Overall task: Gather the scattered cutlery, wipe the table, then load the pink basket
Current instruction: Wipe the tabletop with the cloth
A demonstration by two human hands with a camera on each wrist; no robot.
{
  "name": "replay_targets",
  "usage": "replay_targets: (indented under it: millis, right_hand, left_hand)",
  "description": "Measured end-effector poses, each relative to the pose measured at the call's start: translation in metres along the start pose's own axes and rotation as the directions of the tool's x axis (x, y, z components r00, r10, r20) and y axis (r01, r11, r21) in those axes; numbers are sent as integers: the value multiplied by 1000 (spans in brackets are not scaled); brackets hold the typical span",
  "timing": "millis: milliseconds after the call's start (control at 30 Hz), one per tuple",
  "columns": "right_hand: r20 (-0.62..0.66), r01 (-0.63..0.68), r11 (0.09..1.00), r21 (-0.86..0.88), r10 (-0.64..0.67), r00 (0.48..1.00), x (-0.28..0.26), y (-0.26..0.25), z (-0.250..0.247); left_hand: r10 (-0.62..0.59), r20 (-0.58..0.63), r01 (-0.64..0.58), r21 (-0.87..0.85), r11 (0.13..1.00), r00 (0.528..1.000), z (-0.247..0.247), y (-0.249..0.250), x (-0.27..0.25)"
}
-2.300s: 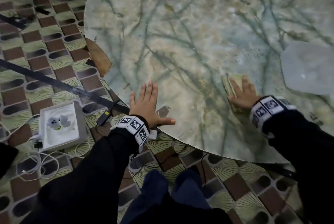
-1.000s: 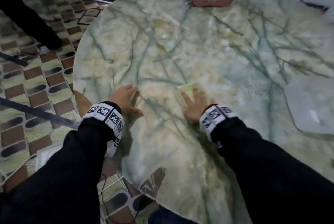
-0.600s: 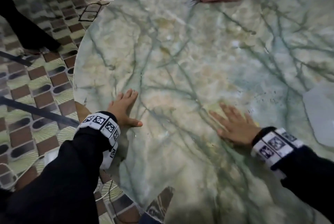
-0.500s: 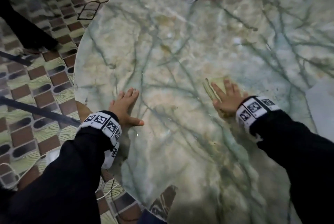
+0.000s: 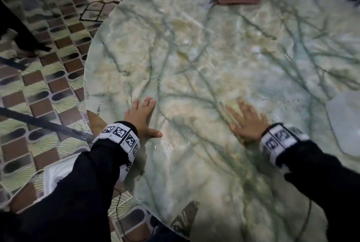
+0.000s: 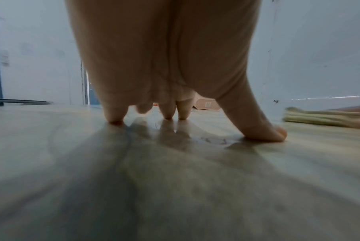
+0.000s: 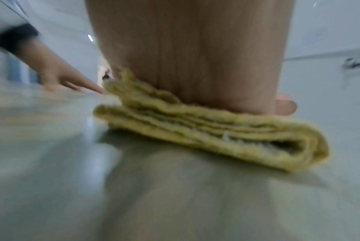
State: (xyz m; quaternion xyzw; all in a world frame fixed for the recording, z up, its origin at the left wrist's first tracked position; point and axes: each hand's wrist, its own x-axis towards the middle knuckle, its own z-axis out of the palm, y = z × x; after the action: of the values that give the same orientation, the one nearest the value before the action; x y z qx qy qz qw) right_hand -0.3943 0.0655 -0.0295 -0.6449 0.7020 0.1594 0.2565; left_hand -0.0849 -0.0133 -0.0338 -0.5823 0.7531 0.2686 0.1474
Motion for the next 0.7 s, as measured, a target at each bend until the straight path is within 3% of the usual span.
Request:
replay_targets:
  millis: [67, 100, 167, 233, 300, 367, 400, 467, 533, 600, 700]
  right_hand:
    - [-66, -139, 989, 55, 142, 988, 35, -16, -15]
    - [-155, -124, 992, 30, 127, 980, 43, -37, -14]
    - [-273, 45, 995, -86, -67, 960, 47, -92, -5]
    - [-89, 298, 941, -164, -315, 945, 13, -144, 26]
    - [112, 478, 857, -193, -465, 879, -33, -165, 54]
    - [196, 553, 807, -207, -519, 832, -64, -146, 60]
    - [214, 547, 811, -207, -508, 834, -66, -127, 57]
    - [205, 409, 881, -240, -365, 908, -45, -90, 35]
    - [112, 174, 963, -206, -154, 982, -6, -71, 7]
    - [-11, 32, 998, -62, -33, 999, 37, -77, -15]
    - [-40, 126, 991, 32, -125, 991, 70, -139, -15]
  left_hand:
    - [10, -7, -10, -62, 998, 1000, -6, 5, -6]
    - [23, -41, -28, -131, 991, 999, -12, 6, -10]
    - [1, -165, -43, -252, 967, 986, -24, 1, -16]
    - [-83, -263, -6, -319, 948, 961, -33, -21, -19]
    - [-159, -211, 103, -252, 962, 965, -33, -46, -24]
    - [-207, -113, 191, -136, 972, 972, -27, -63, -31]
    - [-218, -79, 207, -131, 970, 973, -23, -67, -33]
    - [-219, -36, 208, -201, 957, 975, -20, -70, -39]
    - [-208, -33, 197, -201, 960, 978, -21, -73, -39]
    - [-207, -16, 202, -155, 967, 978, -24, -75, -36]
    - [-208, 10, 207, -136, 969, 978, -26, -77, -37]
